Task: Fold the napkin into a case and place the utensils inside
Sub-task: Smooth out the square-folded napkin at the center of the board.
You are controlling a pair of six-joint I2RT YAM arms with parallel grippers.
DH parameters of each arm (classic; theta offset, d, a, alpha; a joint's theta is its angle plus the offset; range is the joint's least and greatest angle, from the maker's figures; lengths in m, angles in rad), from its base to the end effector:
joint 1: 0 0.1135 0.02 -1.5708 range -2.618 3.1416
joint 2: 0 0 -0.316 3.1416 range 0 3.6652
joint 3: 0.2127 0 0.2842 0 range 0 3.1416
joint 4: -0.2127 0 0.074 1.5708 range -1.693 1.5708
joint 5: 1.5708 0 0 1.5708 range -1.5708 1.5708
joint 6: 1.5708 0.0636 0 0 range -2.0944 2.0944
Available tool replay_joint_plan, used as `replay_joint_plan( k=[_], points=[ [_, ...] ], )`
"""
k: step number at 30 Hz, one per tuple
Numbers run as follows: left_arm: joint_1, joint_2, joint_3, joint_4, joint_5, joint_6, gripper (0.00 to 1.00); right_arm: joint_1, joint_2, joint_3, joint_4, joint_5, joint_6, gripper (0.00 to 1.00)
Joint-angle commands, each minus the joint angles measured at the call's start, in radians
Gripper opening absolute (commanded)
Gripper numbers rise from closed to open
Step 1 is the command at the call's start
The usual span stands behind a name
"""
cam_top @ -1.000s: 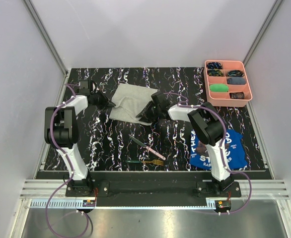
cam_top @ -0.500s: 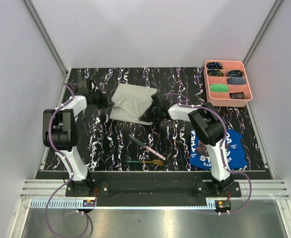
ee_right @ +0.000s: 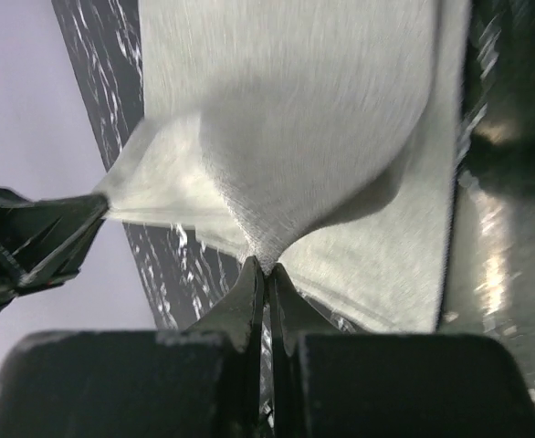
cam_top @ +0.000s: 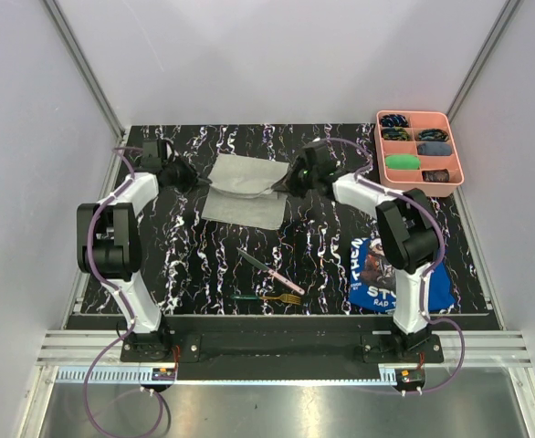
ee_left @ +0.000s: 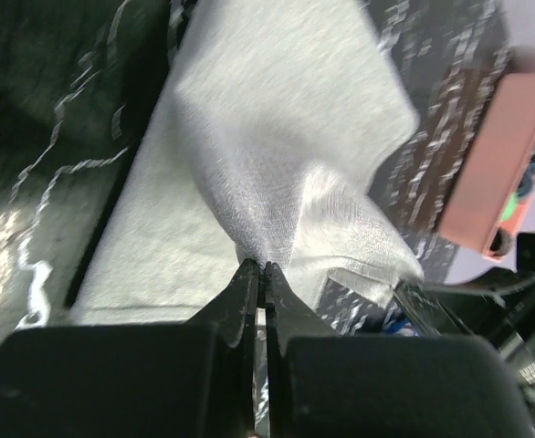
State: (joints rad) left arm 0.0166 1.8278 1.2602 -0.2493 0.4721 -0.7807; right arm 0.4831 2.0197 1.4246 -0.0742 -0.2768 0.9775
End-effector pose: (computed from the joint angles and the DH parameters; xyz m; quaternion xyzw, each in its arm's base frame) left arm 0.4567 -0.0213 0.2251 -0.2716 0.8665 -0.3352 0.2510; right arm 0.4585 0.2601 0.2083 0.1599 0.8791 0.3803 0.2386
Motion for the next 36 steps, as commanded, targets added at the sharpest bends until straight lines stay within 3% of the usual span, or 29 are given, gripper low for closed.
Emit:
replay_joint_plan(
  k=[1, 12, 20, 24, 30, 36],
  points=[
    [-0.001, 0.028, 0.137, 0.16, 0.052, -0.057, 0.0, -0.084, -0.003, 0.12, 0.021, -0.056, -0.14, 0.0],
    [-0.007, 0.338, 0.474, 0.585, 0.134, -0.316, 0.0, -0.193, 0.272, 0.637, 0.005, -0.183, -0.23, 0.0],
    [-0.006, 0.438, 0.674, 0.641, 0.118, -0.31, 0.0, -0.207, 0.43, 0.951, -0.09, -0.255, -0.217, 0.0],
    [0.005, 0.427, 0.708, 0.502, 0.161, -0.24, 0.0, -0.201, 0.373, 0.851, -0.091, -0.291, -0.184, 0.0],
    [0.008, 0.191, 0.392, 0.418, 0.163, -0.094, 0.0, -0.184, 0.191, 0.465, 0.028, -0.338, -0.129, 0.0],
    [0.008, -0.002, 0.098, 0.254, 0.148, 0.006, 0.0, -0.141, 0.108, 0.26, 0.034, -0.38, -0.141, 0.0]
  ],
)
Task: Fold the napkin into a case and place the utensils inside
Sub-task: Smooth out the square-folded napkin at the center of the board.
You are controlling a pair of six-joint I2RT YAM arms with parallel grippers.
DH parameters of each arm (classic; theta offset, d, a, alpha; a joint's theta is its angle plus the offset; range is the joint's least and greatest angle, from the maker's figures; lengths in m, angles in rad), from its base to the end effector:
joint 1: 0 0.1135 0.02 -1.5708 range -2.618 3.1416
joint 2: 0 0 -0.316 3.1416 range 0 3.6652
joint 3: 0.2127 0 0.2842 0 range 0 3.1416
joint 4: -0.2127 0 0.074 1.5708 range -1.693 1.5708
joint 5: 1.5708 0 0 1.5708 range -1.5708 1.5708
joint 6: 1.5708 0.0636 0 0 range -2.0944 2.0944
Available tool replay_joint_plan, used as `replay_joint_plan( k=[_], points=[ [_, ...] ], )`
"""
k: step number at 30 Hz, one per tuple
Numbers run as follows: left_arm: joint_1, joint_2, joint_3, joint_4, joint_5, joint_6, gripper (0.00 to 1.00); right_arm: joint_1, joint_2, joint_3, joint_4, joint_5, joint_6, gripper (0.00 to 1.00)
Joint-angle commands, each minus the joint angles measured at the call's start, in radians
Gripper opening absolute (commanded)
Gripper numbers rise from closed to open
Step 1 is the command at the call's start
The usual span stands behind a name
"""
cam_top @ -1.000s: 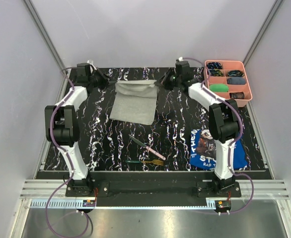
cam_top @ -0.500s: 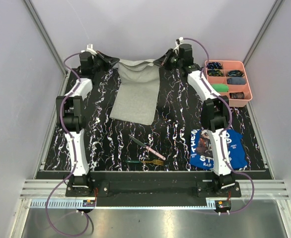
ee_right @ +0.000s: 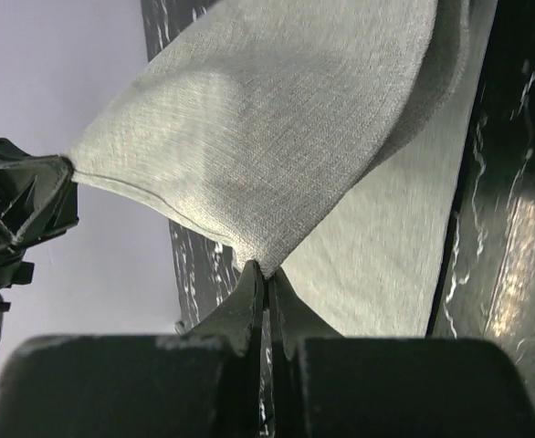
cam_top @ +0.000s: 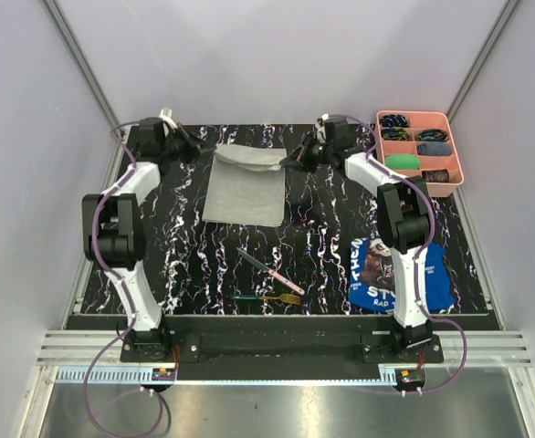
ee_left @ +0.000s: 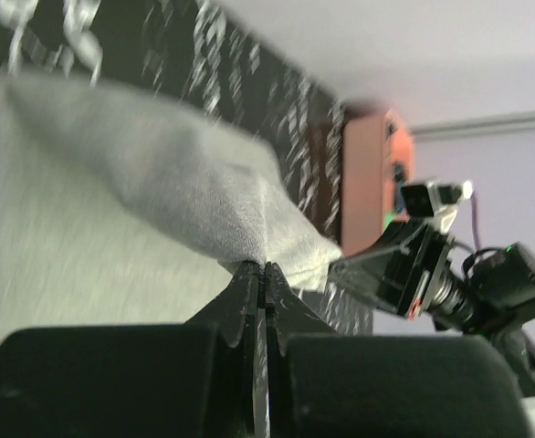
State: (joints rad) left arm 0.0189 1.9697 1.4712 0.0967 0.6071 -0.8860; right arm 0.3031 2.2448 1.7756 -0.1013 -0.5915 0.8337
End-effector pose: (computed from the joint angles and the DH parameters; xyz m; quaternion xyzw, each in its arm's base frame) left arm 0.5322 -0.0262 0.2752 -0.1996 0.7879 -0.4474 0.3731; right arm 0.5610 0.2126 0.2198 0.0852 0.8467 0.4625 0.2489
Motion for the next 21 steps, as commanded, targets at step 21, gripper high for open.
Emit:
replay_joint_plan(
  k=[21],
  points=[
    [0.01, -0.262, -0.39, -0.416, -0.171, 0.288, 0.0, 0.083, -0.208, -0.393, 0.086, -0.062, -0.058, 0.0]
  ],
)
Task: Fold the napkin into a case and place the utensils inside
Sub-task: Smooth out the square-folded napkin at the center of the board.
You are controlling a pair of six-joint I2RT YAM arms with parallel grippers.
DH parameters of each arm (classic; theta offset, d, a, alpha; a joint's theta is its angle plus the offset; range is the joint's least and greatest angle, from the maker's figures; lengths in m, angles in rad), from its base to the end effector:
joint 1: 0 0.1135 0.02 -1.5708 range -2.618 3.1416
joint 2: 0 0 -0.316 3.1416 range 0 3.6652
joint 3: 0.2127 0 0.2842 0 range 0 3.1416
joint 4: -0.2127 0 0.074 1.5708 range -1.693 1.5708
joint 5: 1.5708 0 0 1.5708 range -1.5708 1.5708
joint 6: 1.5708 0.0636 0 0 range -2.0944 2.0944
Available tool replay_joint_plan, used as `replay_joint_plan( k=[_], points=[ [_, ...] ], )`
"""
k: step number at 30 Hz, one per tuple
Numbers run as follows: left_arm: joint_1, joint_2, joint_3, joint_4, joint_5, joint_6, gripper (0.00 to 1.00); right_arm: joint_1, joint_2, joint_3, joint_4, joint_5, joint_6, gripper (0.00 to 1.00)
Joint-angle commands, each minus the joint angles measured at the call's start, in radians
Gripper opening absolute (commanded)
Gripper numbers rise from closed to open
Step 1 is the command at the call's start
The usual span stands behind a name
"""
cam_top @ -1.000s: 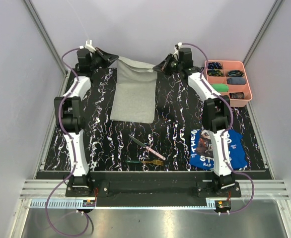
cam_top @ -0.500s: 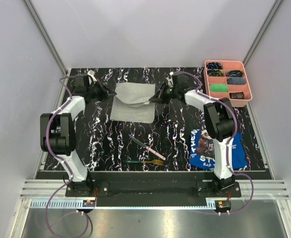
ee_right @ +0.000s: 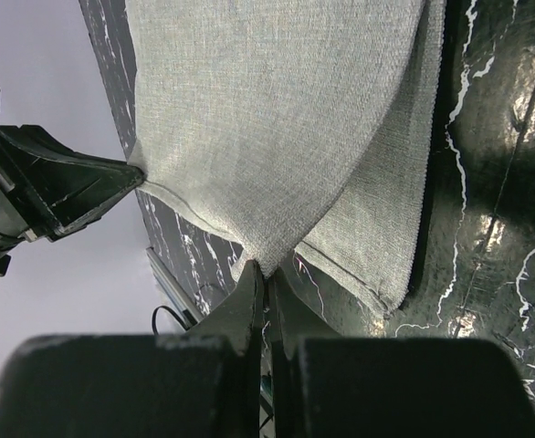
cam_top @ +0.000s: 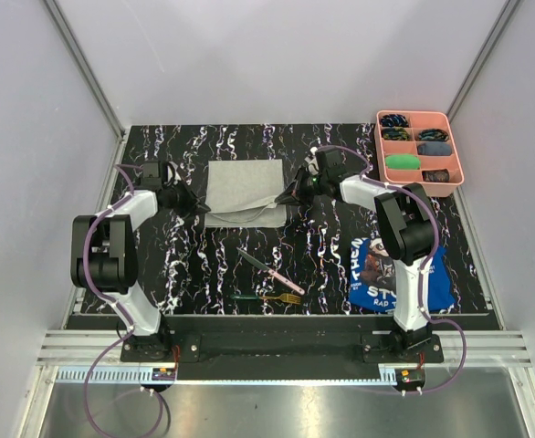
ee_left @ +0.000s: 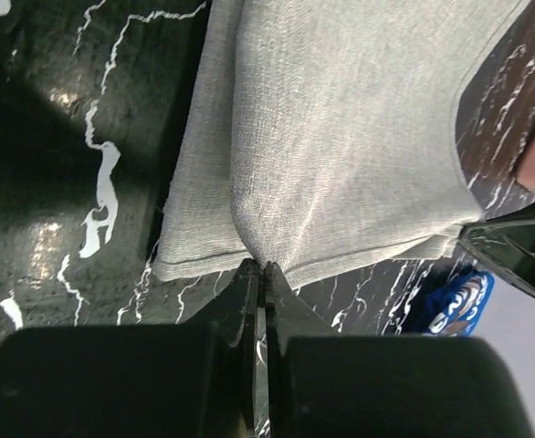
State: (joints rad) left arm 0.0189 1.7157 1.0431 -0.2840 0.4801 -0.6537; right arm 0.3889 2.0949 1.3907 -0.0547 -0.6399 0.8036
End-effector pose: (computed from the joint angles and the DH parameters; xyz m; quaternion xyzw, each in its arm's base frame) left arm 0.3959 -0.0219 0.1935 -0.2377 0.8977 -0.3070 0.2082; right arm 0.4662 0.2321 0.1669 0.0580 0.8790 0.4496 0.1479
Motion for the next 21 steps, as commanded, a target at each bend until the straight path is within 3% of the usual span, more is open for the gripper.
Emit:
replay_joint_plan(
  k=[1, 21],
  points=[
    [0.01, -0.01, 0.043, -0.049, -0.06, 0.061, 0.0, -0.002, -0.058, -0.012, 0.038, -0.012, -0.03, 0.0],
    [0.009, 0.07, -0.017, -0.057, -0.063, 0.057, 0.01, -0.01, 0.027, 0.01, 0.013, 0.002, -0.076, 0.0]
  ],
)
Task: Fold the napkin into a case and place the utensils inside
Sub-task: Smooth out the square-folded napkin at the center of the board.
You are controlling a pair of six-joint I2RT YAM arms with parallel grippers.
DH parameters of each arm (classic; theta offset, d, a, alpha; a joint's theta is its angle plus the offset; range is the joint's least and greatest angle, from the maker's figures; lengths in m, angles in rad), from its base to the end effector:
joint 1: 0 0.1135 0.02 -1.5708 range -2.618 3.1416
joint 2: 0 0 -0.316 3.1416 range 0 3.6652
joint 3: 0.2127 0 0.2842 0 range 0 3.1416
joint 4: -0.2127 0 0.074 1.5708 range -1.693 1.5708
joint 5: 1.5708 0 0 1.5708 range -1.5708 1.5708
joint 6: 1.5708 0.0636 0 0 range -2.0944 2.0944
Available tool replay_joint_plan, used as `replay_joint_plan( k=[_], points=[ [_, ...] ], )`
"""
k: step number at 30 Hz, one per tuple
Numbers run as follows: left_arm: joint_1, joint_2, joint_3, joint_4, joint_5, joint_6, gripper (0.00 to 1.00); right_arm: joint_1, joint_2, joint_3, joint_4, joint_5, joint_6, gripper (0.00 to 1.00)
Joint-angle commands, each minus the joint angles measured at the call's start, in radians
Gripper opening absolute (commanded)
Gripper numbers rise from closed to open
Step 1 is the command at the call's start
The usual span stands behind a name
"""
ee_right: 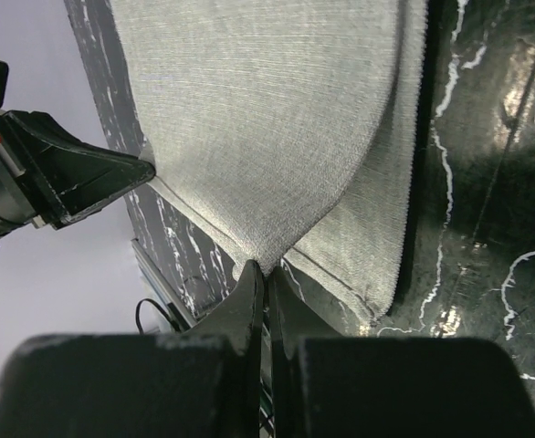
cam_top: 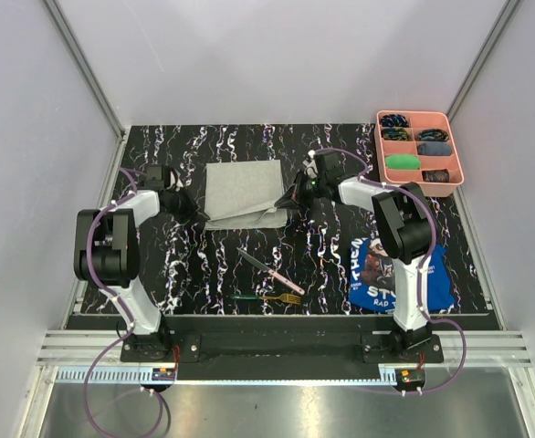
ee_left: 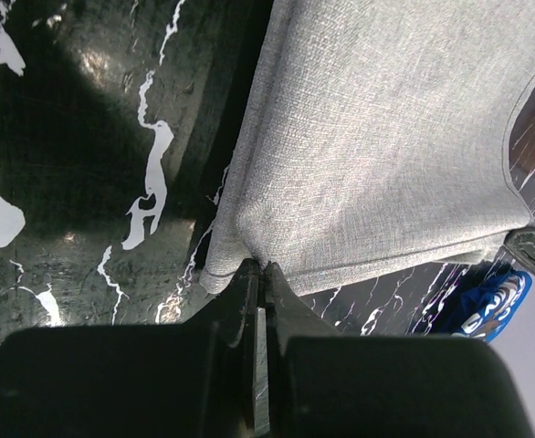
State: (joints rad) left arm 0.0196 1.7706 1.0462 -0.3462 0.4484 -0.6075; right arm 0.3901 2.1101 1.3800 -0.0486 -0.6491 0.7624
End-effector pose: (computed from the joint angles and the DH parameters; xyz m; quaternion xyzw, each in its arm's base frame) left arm 0.3940 -0.0199 0.1688 -0.2390 0.9156 -0.2761 0.1685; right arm 0.4645 0.2325 0.1565 0.0410 0.8821 0.4459 0.1463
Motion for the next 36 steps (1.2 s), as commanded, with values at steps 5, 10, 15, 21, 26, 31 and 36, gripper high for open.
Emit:
replay_joint_plan(
  k=[5, 10, 15, 21, 26, 31, 36],
  points=[
    [-0.001, 0.036, -0.032, 0.012, -0.022, 0.006, 0.06, -0.017, 0.024, 0.033, -0.022, 0.035, -0.061, 0.0],
    [-0.01, 0.024, -0.043, 0.003, -0.037, 0.011, 0.22, -0.017, 0.037, 0.057, -0.071, 0.066, -0.093, 0.04],
    [-0.007, -0.075, -0.038, -0.04, -0.103, 0.035, 0.46, -0.017, -0.038, 0.042, -0.181, 0.146, -0.173, 0.36],
    [-0.003, -0.169, -0.04, -0.077, -0.087, 0.061, 0.5, -0.013, -0.098, 0.048, -0.264, 0.18, -0.253, 0.56],
    [-0.004, -0.145, -0.046, -0.047, -0.048, 0.051, 0.47, 0.006, -0.062, 0.077, -0.255, 0.14, -0.233, 0.54],
    [-0.01, -0.071, -0.018, -0.045, -0.022, 0.052, 0.46, 0.013, -0.019, 0.114, -0.255, 0.117, -0.222, 0.48],
    [-0.012, -0.059, 0.02, -0.046, -0.037, 0.058, 0.47, 0.018, 0.013, 0.134, -0.257, 0.106, -0.221, 0.44]
  ],
)
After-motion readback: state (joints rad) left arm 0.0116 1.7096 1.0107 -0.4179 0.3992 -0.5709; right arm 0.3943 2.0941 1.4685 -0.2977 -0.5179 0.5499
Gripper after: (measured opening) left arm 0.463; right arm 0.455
